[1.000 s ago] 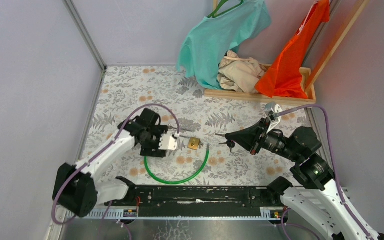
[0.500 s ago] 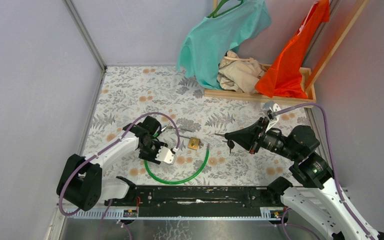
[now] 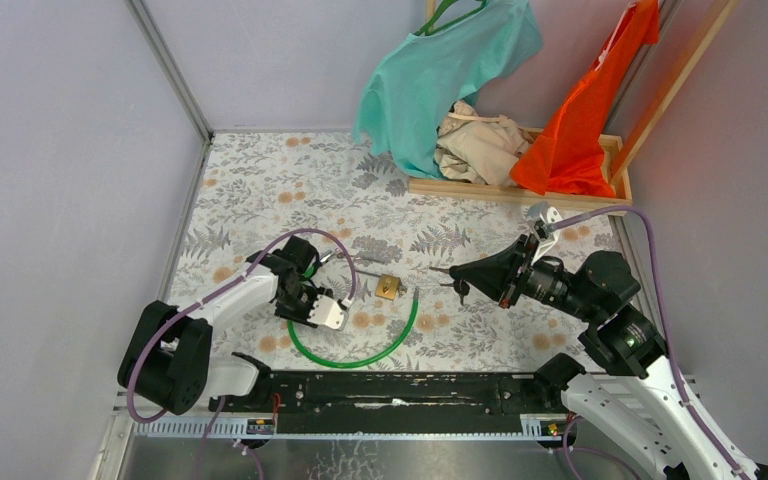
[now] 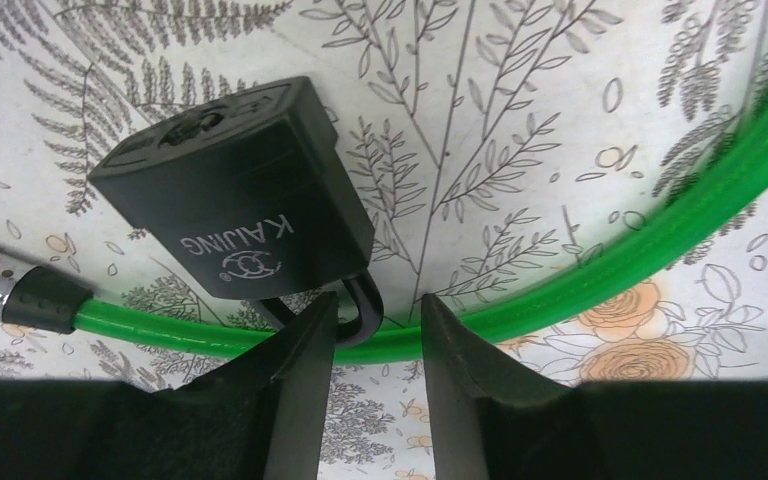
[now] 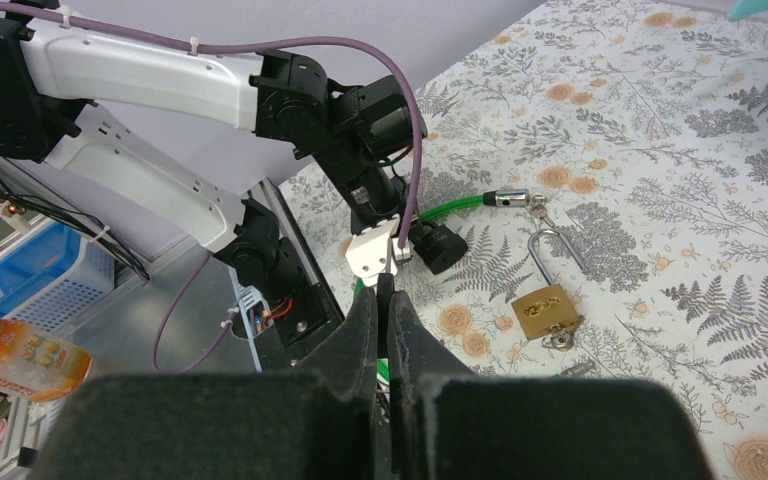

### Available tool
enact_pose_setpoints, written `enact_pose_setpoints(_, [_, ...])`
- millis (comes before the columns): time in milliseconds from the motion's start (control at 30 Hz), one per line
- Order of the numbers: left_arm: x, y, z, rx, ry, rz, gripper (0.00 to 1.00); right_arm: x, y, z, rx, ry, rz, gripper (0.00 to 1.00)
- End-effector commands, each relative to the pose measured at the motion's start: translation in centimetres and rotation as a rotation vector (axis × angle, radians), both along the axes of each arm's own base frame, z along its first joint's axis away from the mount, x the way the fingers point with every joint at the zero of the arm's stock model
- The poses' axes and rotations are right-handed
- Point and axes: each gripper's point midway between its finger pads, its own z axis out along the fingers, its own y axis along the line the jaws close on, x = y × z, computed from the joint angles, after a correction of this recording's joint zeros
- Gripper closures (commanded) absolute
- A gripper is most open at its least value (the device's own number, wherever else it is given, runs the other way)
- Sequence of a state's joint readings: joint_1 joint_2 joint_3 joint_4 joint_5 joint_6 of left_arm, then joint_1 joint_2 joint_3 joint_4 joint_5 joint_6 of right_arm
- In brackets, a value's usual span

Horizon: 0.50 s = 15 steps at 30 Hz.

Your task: Unlock with the key

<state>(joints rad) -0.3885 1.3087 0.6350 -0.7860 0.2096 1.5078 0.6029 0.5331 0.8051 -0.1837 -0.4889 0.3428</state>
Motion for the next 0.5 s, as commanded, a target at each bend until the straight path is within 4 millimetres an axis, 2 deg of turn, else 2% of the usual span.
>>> enact_pose_setpoints(0, [1.6, 0.4, -0.5, 0.013, -0.054, -0.004, 0.59, -0.6, -0.3, 3.2, 0.056, -0.065, 0.004, 1.0])
enact_pose_setpoints(133, [1.8, 0.0, -0.1, -0.008, -0.059, -0.003, 0.69, -0.7, -0.6, 3.4, 0.054, -0.071, -0.004, 1.0])
enact_pose_setpoints(233, [2.3, -0.4, 0.9, -0.034, -0.097, -0.001, 0.84, -0.7, -0.5, 3.5, 0.053, -0.071, -0.003, 1.0])
enact_pose_setpoints(300, [2.7, -1.1, 2.2, -0.069, -0.125, 0.025, 0.91, -0.7, -0.5, 3.5, 0.052, -0.072, 0.002, 1.0])
enact_pose_setpoints(467, [1.6, -2.4, 5.3, -0.129, -0.132, 0.027, 0.93, -0.7, -0.3, 3.6, 0.055, -0.071, 0.011, 1.0])
